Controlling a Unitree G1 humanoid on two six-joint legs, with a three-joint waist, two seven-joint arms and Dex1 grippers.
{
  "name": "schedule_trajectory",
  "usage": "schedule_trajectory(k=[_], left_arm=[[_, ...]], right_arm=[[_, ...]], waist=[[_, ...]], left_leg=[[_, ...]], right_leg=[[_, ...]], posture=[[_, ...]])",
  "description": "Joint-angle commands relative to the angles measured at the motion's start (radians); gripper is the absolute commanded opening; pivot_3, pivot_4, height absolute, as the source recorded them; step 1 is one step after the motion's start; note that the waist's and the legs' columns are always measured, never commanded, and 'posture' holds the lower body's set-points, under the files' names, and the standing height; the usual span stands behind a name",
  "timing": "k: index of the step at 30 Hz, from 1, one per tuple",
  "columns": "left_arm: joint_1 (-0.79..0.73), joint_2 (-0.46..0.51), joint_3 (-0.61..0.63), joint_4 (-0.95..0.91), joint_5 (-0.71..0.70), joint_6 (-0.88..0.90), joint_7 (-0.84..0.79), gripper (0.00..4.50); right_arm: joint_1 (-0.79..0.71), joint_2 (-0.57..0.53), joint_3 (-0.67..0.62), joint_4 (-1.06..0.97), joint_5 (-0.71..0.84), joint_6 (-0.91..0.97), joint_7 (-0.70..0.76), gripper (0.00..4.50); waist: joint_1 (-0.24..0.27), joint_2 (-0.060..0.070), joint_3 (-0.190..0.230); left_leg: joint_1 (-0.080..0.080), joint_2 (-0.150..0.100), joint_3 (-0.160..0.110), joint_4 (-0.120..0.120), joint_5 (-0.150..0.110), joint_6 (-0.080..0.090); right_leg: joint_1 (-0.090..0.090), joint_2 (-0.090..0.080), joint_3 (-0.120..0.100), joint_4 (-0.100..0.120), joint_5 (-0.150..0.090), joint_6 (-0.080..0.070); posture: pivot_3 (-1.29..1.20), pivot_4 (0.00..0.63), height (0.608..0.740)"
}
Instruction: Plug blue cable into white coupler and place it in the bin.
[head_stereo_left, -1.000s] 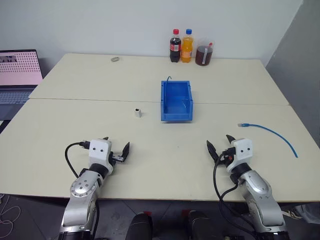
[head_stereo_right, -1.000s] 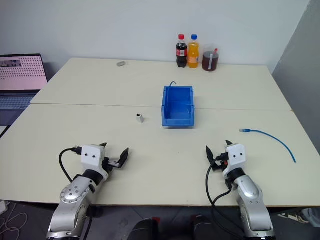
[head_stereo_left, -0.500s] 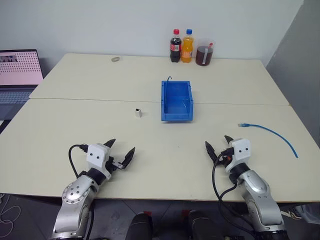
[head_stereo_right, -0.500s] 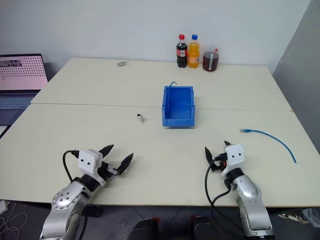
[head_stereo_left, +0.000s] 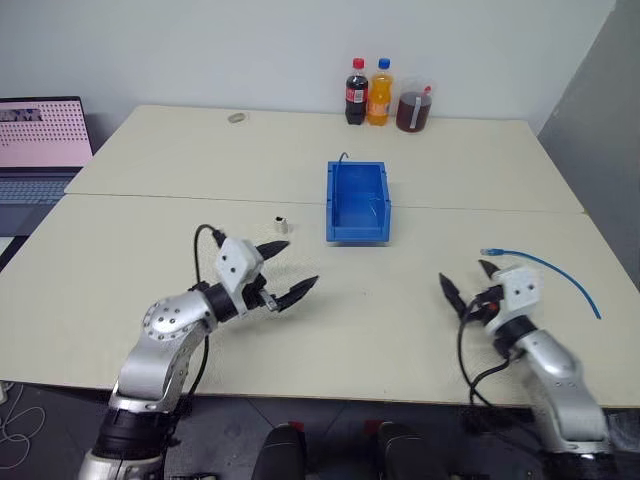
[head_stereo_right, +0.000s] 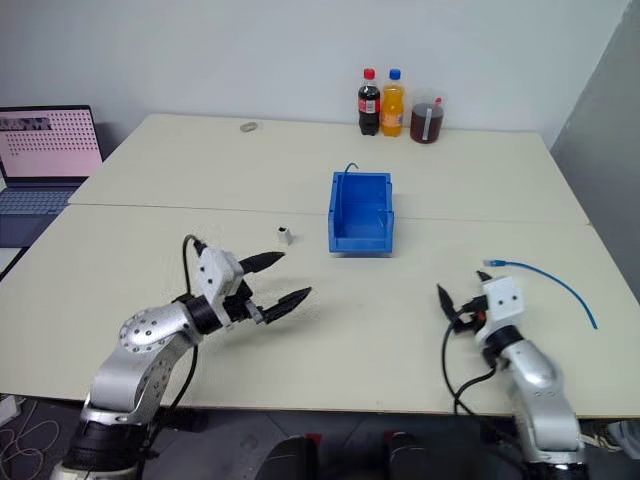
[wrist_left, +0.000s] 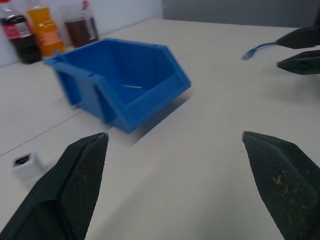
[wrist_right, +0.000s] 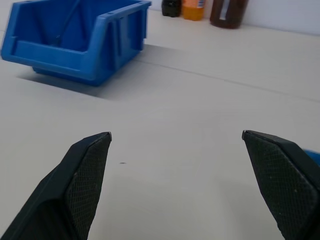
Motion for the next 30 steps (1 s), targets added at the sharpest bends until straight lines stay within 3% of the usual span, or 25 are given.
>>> schedule_trajectory(k=[1,5,9,15,21,23,30], left_arm=[[-0.074,0.006,-0.055,-0.065,-0.035,0.097,-0.026,4.50],[-0.137,-0.013,-0.111,-0.085,-0.028,0.159,-0.022,4.50],[-0.173,-0.025,-0.164,-0.087,0.001,0.184,-0.016,4.50],[-0.202,-0.060,-0.186,-0.108,0.004,0.225,0.011,4.50],[-0.193,-0.060,-0.190,-0.150,0.000,0.250,0.017,4.50],[-0.190,-0.051,-0.188,-0.152,0.004,0.250,0.015,4.50],[-0.185,-0.026,-0.185,-0.151,0.005,0.239,0.002,4.50]], right_arm=[[-0.064,-0.140,-0.087,0.064,0.058,0.067,0.114,4.46],[-0.205,-0.320,-0.064,0.334,0.029,0.081,0.280,4.46],[-0.450,-0.431,0.070,0.693,-0.076,0.054,0.441,4.46],[-0.788,-0.450,0.228,1.151,-0.241,-0.045,0.581,4.46],[-0.971,-0.392,0.294,1.432,-0.357,-0.118,0.543,4.46],[-0.987,-0.379,0.285,1.469,-0.367,-0.117,0.527,4.28],[-0.982,-0.357,0.259,1.506,-0.370,-0.085,0.542,2.64]], waist=[[-0.001,0.000,0.000],[-0.003,0.000,0.000],[-0.013,0.001,0.002],[-0.026,0.002,0.005],[-0.031,0.002,0.006],[-0.030,0.002,0.006],[-0.027,0.002,0.006]], left_leg=[[0.000,0.000,0.000,0.000,0.000,0.000],[0.001,0.000,-0.001,0.000,0.000,0.000],[0.005,0.000,0.001,0.001,0.000,0.000],[0.014,0.000,0.001,-0.001,0.000,0.001],[0.014,-0.002,0.003,-0.001,0.000,0.000],[0.014,-0.002,0.002,-0.001,0.000,0.000],[0.014,-0.003,0.002,-0.001,0.000,0.000]], right_leg=[[0.000,0.000,0.000,0.000,0.000,0.000],[0.001,0.001,0.000,0.000,0.000,0.000],[0.006,0.001,0.002,-0.001,0.000,0.000],[0.014,0.001,0.002,-0.003,-0.001,-0.001],[0.015,-0.002,0.003,-0.005,0.002,-0.005],[0.016,-0.002,0.002,-0.005,0.002,-0.005],[0.016,-0.004,0.002,-0.005,0.002,-0.004]], posture=[[0.00,0.150,0.740],[0.00,0.150,0.740],[0.00,0.150,0.740],[0.00,0.150,0.740],[0.00,0.150,0.740],[0.00,0.150,0.740],[0.00,0.150,0.740]])
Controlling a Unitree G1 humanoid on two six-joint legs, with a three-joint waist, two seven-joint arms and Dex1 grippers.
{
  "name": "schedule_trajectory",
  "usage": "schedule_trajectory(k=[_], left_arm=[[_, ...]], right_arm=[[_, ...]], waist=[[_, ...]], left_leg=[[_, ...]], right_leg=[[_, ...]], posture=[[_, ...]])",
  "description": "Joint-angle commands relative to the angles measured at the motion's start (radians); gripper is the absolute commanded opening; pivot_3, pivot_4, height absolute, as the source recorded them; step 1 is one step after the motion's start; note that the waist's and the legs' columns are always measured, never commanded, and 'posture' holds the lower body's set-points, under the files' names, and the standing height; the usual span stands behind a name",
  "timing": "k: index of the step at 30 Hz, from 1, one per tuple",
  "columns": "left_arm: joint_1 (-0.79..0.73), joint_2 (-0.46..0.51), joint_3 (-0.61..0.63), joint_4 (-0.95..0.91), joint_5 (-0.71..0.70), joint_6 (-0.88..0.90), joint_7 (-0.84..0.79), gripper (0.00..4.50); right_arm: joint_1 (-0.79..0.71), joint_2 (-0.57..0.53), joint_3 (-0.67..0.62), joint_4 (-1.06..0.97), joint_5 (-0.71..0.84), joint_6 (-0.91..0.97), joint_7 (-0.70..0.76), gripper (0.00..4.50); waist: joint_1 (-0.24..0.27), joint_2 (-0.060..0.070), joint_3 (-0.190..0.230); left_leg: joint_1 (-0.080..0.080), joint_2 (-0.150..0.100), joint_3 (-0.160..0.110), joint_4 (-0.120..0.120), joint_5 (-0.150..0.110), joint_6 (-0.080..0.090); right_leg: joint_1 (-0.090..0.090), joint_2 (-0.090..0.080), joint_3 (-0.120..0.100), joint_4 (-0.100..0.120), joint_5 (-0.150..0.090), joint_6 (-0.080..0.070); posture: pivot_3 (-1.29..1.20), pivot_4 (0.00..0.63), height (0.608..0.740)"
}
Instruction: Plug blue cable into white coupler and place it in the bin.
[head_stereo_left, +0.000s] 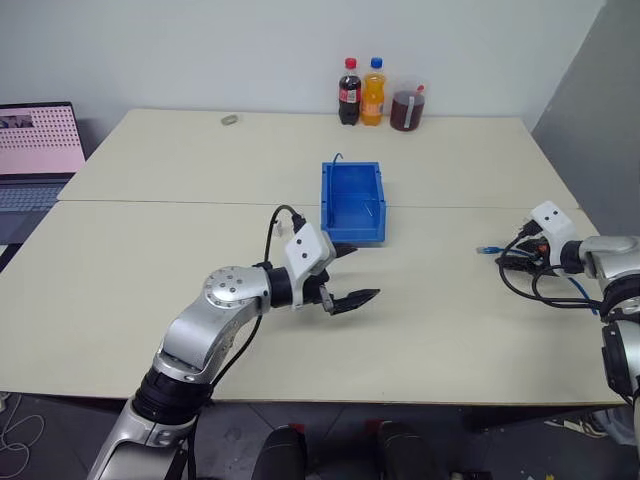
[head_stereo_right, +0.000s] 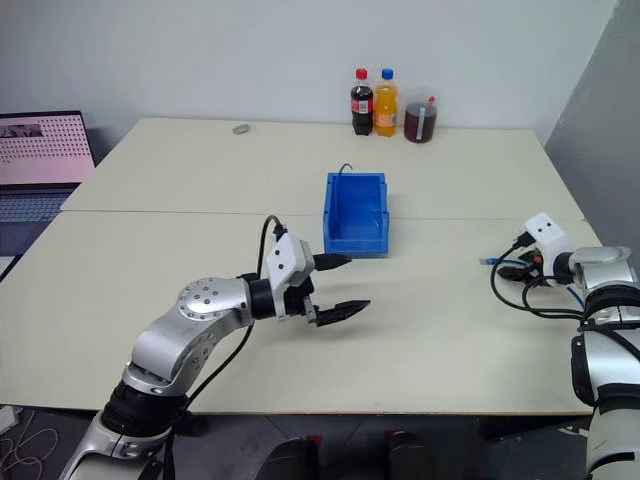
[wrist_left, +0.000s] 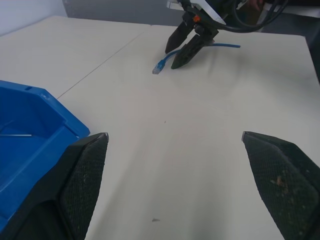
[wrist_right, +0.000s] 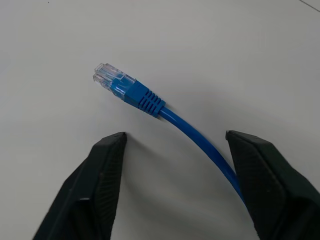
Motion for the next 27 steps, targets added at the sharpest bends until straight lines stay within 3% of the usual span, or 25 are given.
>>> schedule_trajectory(k=[1,10,13,18,23,27], left_arm=[[-0.002,0.014,0.012,-0.038,-0.004,-0.013,-0.014,4.50],[-0.004,0.018,0.008,-0.010,0.004,-0.036,-0.032,4.50],[-0.001,0.021,0.013,-0.005,-0.002,-0.039,-0.041,4.50],[0.048,0.069,0.060,-0.011,-0.031,-0.036,-0.085,4.50],[0.184,0.194,0.139,-0.021,-0.066,-0.050,-0.174,4.50],[0.278,0.296,0.205,0.042,-0.040,-0.102,-0.228,4.50]], right_arm=[[-0.004,0.000,-0.021,0.013,-0.006,0.007,0.010,2.28],[0.013,-0.007,-0.020,-0.006,-0.016,-0.033,0.055,0.12],[0.018,-0.018,-0.013,-0.031,-0.023,-0.130,0.087,0.05],[0.014,-0.015,-0.002,-0.145,0.007,-0.256,0.296,0.05],[0.126,-0.002,0.051,-0.529,0.067,-0.252,0.524,0.05],[0.219,0.069,0.122,-0.854,0.079,-0.142,0.524,0.05]], waist=[[0.000,0.000,0.000],[0.000,0.000,0.000],[0.000,0.000,0.000],[-0.007,0.001,0.000],[-0.024,0.002,0.002],[-0.024,0.002,0.002]], left_leg=[[0.000,0.000,0.000,0.000,0.000,0.000],[0.000,0.000,0.000,0.000,0.000,0.000],[0.000,0.000,0.000,0.000,0.000,0.000],[0.000,0.000,0.000,0.000,0.000,0.000],[0.001,0.003,-0.001,-0.002,0.000,0.000],[0.001,0.004,-0.003,-0.001,0.000,0.000]], right_leg=[[0.000,0.000,0.000,0.000,0.000,0.000],[0.001,0.000,0.000,0.000,0.000,0.000],[0.001,0.000,0.000,0.000,0.000,0.000],[0.000,0.000,0.000,-0.001,0.000,0.000],[0.000,0.002,-0.002,0.000,0.000,0.000],[0.000,0.003,-0.003,0.002,-0.001,-0.001]], posture=[[0.00,0.150,0.740],[0.00,0.150,0.740],[0.00,0.150,0.740],[0.00,0.150,0.740],[0.00,0.150,0.740],[0.00,0.150,0.740]])
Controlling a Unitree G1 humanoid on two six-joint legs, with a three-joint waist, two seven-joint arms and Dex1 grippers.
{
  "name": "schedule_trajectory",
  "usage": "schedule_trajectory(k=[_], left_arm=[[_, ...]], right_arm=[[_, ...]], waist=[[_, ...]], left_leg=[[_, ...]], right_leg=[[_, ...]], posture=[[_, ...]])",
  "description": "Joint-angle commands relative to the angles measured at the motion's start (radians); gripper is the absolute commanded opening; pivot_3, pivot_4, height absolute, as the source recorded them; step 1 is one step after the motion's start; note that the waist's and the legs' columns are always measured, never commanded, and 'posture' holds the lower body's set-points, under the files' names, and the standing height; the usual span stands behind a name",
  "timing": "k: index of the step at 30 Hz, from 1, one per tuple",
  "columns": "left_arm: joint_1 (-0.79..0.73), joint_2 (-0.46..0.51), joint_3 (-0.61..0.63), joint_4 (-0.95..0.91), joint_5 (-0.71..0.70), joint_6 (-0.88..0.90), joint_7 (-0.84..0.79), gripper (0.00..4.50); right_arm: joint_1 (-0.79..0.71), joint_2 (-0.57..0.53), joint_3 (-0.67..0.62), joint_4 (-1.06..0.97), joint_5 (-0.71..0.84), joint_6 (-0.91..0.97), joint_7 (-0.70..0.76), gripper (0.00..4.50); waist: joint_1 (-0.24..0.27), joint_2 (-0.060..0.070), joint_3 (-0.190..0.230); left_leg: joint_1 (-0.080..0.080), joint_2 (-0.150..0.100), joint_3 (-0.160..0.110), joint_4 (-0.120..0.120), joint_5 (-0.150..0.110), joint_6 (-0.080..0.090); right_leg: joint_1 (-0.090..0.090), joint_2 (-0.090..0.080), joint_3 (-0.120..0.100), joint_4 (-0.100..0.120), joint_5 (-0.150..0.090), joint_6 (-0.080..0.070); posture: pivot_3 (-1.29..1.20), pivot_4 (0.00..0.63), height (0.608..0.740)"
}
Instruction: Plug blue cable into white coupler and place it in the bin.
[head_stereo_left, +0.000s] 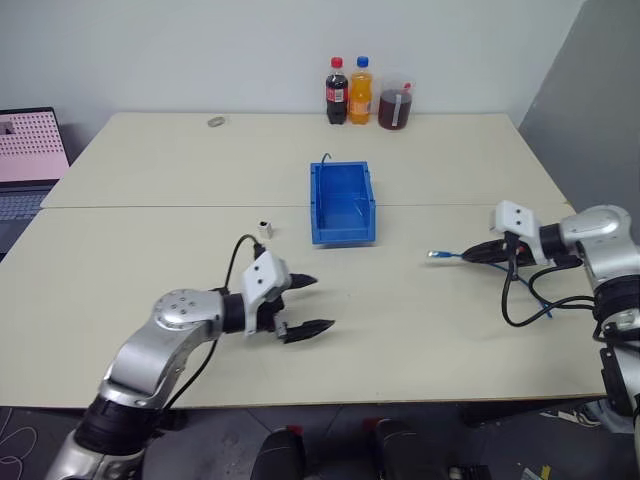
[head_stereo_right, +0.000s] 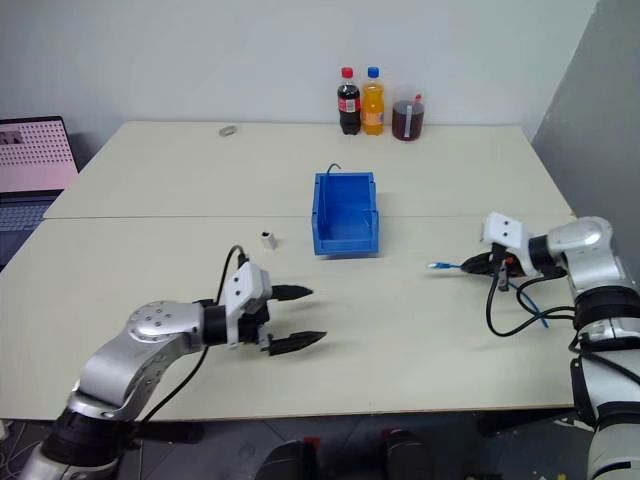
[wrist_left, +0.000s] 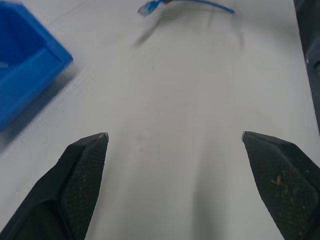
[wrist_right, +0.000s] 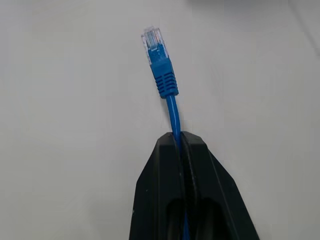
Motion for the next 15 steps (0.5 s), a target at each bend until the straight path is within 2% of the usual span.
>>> schedule_trajectory(k=[1,5,10,15], left_arm=[[0.053,0.079,0.074,0.051,0.026,-0.080,-0.049,4.50],[0.078,0.114,0.106,0.117,0.044,-0.136,-0.060,4.50],[0.088,0.118,0.157,0.180,0.046,-0.170,-0.053,4.50],[0.118,0.117,0.181,0.209,0.054,-0.197,-0.050,4.50]], right_arm=[[0.032,0.087,0.070,-0.249,0.016,0.090,-0.012,0.05],[0.024,0.220,0.144,-0.320,-0.013,0.160,-0.080,0.05],[-0.043,0.410,0.247,-0.232,-0.096,0.199,-0.218,0.05],[-0.075,0.484,0.284,-0.155,-0.146,0.233,-0.303,0.05]], waist=[[-0.001,0.000,0.000],[0.000,-0.001,0.001],[0.018,-0.003,0.003],[0.031,-0.003,0.003]], left_leg=[[0.000,0.000,0.000,0.000,0.000,0.000],[0.001,0.001,0.000,0.000,0.000,0.000],[0.000,0.000,0.001,0.001,0.000,0.000],[-0.001,0.001,0.000,0.000,0.000,0.000]], right_leg=[[0.000,0.000,0.000,0.000,0.000,0.000],[-0.002,0.001,0.000,0.003,-0.002,0.000],[-0.003,-0.001,-0.001,0.004,-0.004,0.002],[-0.004,0.000,-0.002,0.004,-0.002,-0.004]], posture=[[0.00,0.150,0.740],[0.00,0.150,0.740],[0.00,0.150,0.740],[0.00,0.150,0.740]])
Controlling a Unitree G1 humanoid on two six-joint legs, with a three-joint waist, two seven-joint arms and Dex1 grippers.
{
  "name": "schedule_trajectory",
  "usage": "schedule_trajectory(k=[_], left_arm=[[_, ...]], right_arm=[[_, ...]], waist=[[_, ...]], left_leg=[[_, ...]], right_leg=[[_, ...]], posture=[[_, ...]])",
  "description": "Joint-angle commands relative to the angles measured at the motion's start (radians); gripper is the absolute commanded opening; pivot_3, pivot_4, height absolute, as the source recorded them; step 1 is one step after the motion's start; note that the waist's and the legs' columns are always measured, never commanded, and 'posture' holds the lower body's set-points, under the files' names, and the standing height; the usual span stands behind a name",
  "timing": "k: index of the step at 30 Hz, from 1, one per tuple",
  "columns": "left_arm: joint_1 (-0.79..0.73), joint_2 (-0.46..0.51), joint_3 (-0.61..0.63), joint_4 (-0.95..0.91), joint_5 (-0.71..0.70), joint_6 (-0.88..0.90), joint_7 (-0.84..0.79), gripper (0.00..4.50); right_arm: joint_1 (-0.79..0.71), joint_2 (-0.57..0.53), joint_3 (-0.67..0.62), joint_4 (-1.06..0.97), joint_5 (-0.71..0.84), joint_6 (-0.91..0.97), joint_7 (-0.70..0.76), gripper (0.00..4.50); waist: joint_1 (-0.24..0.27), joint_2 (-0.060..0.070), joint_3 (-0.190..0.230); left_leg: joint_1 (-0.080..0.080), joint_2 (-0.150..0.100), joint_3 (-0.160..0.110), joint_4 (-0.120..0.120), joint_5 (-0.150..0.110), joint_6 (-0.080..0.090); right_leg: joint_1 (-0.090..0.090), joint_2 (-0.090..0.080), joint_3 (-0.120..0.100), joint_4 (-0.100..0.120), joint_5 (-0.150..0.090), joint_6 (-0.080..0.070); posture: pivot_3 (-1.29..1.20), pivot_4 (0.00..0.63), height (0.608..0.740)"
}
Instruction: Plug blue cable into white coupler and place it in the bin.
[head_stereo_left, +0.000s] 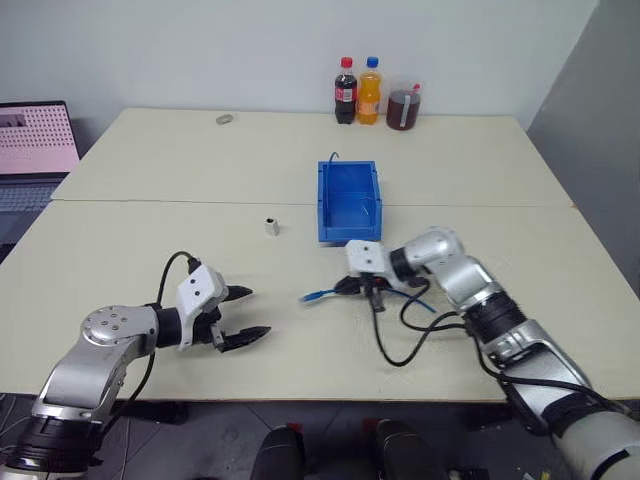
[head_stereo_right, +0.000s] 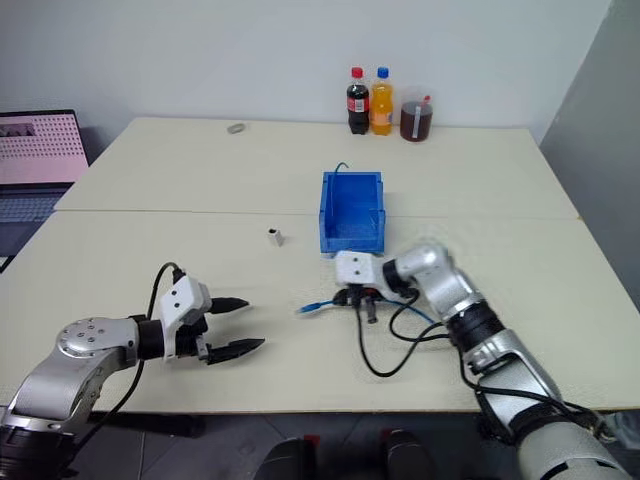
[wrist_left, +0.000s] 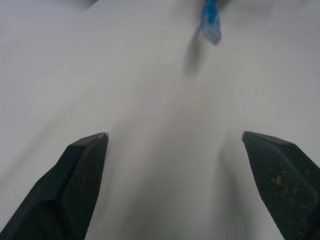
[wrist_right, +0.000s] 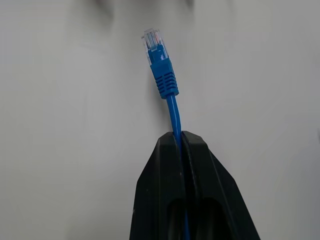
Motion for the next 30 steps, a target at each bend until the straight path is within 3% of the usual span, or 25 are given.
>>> schedule_trajectory(k=[1,4,11,19,24,30], left_arm=[[0.025,0.012,0.042,0.012,0.004,-0.034,-0.002,4.50],[0.040,0.004,0.041,0.025,0.009,-0.050,-0.001,4.50],[-0.001,-0.021,0.022,0.085,0.020,-0.076,0.000,4.50],[-0.134,-0.113,-0.026,0.189,0.057,-0.126,0.019,4.50],[-0.225,-0.171,-0.104,0.262,0.108,-0.169,-0.001,4.50],[-0.305,-0.209,-0.177,0.344,0.152,-0.194,-0.037,4.50]], right_arm=[[-0.026,0.020,-0.001,0.028,-0.024,0.040,-0.058,0.05],[-0.021,0.028,-0.008,0.024,-0.030,0.070,-0.090,0.62],[0.018,0.000,-0.025,-0.098,0.025,0.180,-0.057,2.47],[0.180,-0.095,-0.161,-0.587,0.283,0.546,0.005,4.42],[0.341,-0.137,-0.233,-0.840,0.369,0.722,-0.104,4.42],[0.437,-0.130,-0.270,-0.982,0.434,0.838,-0.244,4.42]], waist=[[0.006,0.000,0.000],[0.005,0.000,0.000],[0.004,0.000,0.000],[0.015,-0.001,0.000],[0.016,-0.002,0.000],[0.011,-0.002,0.000]], left_leg=[[0.000,0.000,0.000,0.000,0.000,0.000],[0.000,0.000,0.001,0.000,0.000,0.000],[0.000,0.000,0.000,-0.001,0.000,0.000],[-0.002,0.000,-0.002,0.000,0.000,0.000],[-0.003,0.000,-0.004,0.000,0.000,0.000],[-0.003,0.000,-0.003,0.000,0.000,0.000]], right_leg=[[0.000,-0.001,0.000,0.000,0.000,0.000],[0.000,-0.001,0.000,0.000,0.000,0.000],[-0.001,0.000,-0.001,0.000,0.000,-0.001],[-0.001,0.000,-0.002,0.000,-0.001,0.000],[0.000,0.001,-0.004,0.000,-0.001,0.000],[0.000,0.002,-0.002,0.000,-0.003,0.004]], posture=[[0.00,0.150,0.740],[0.00,0.150,0.740],[0.00,0.150,0.740],[0.00,0.150,0.740],[0.00,0.150,0.740],[0.00,0.150,0.740]])
